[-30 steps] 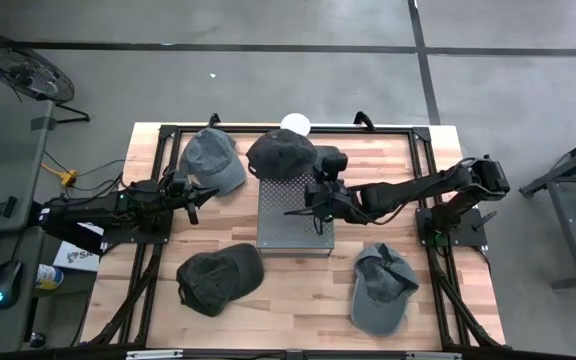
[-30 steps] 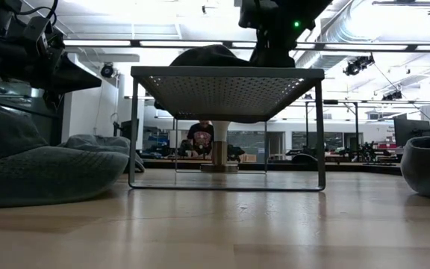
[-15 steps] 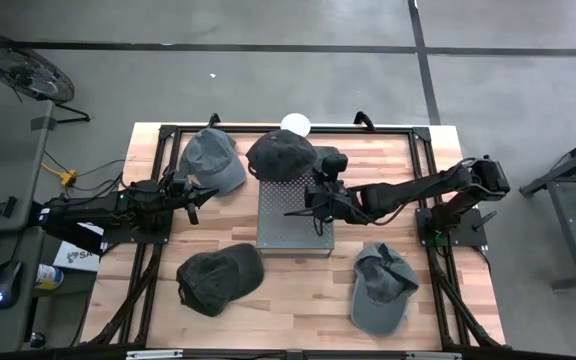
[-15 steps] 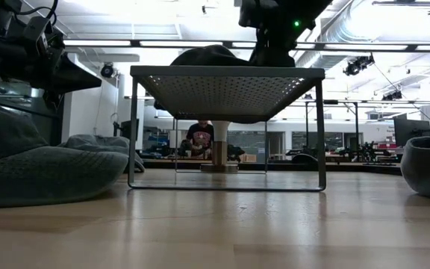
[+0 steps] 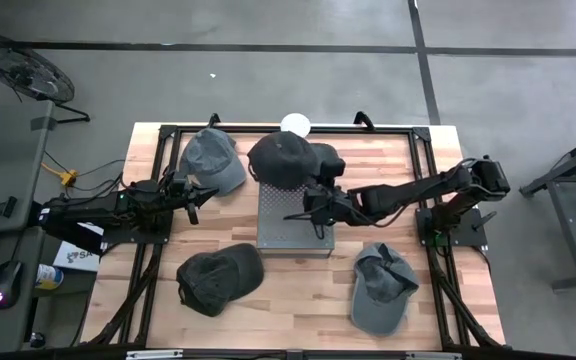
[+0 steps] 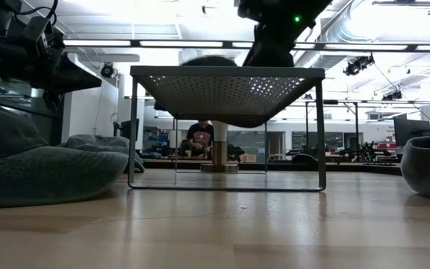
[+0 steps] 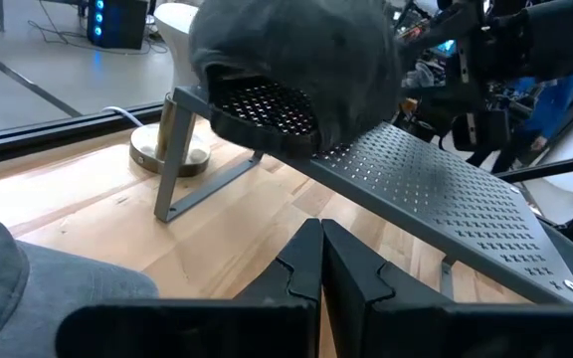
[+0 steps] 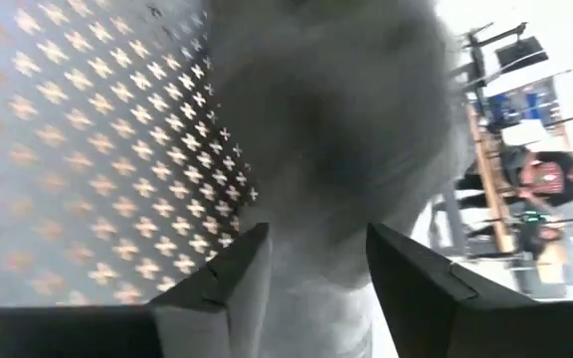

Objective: Pick & Place hat
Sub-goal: Put the top black cap on the shelf

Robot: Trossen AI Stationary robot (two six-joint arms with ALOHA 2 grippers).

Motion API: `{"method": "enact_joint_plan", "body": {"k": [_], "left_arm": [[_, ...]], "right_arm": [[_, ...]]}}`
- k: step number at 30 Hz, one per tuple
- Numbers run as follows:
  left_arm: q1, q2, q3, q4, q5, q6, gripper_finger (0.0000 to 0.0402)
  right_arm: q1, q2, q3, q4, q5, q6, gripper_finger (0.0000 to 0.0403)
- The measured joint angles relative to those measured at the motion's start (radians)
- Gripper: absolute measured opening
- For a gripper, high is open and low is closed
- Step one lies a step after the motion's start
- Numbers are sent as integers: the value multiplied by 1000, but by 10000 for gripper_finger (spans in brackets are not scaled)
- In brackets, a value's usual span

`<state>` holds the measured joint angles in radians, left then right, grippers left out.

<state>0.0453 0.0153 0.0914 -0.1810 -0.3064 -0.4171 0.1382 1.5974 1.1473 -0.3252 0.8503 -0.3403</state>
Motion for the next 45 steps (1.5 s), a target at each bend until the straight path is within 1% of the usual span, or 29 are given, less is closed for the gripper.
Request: {"method": "enact_joint_plan", "body": {"k": [5, 11, 13, 16, 20, 24, 27, 30, 32, 33, 39, 45], "left_arm": [[0, 0, 0, 0, 0, 0, 1], [0, 0, 0, 0, -1, 0, 1], [0, 0, 0, 0, -3, 0, 1], [0, 0, 0, 0, -3, 0, 1], [0, 0, 0, 0, -3, 0, 1], [0, 0, 0, 0, -3, 0, 1], [0, 0, 0, 0, -3, 0, 1], [0, 0, 0, 0, -3, 0, 1], [0, 0, 0, 0, -2, 0, 1], [0, 0, 0, 0, -2, 0, 1], [0, 0, 0, 0, -2, 0, 1], [0, 0, 0, 0, 1, 0, 1]], "right_arm": [[15, 0, 0, 0, -72, 89, 183], [31, 0, 0, 0, -143, 215, 185], [39, 0, 10, -7, -155, 292, 186], [43, -1, 51, -32, -160, 453, 186], [35, -6, 149, -170, -160, 689, 186], [0, -6, 282, -386, -197, 884, 186], [-37, -7, 375, -511, -239, 985, 186], [-78, -7, 447, -568, -299, 1037, 186], [-102, -7, 476, -576, -329, 1025, 186], [-112, -7, 488, -576, -346, 992, 186], [-160, 33, 570, -593, -442, 661, 186], [-249, 129, 725, -650, -643, 420, 186]]}}
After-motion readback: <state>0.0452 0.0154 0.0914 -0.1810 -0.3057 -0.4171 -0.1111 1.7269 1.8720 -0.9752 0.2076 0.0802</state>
